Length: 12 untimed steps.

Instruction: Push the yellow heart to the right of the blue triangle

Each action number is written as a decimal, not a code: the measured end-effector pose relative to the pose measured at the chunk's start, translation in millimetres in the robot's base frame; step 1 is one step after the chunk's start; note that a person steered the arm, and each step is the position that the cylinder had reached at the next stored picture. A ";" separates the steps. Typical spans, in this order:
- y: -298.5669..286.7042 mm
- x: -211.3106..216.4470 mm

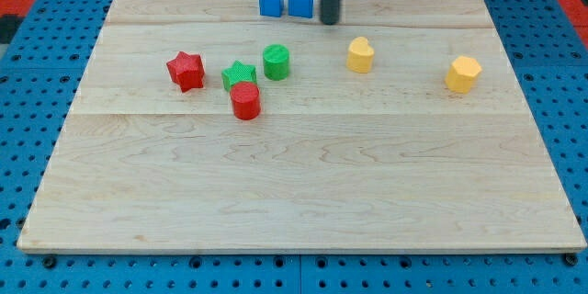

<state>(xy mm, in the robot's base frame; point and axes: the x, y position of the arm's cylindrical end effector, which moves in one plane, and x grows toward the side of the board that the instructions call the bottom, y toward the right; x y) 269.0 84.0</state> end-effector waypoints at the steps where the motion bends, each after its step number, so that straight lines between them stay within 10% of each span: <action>1: 79.0 20.5; 3: 179.4 106.9; 5: 61.5 150.2; 7: 95.0 167.7; 12: 26.9 103.2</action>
<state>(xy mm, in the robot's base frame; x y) 372.3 110.9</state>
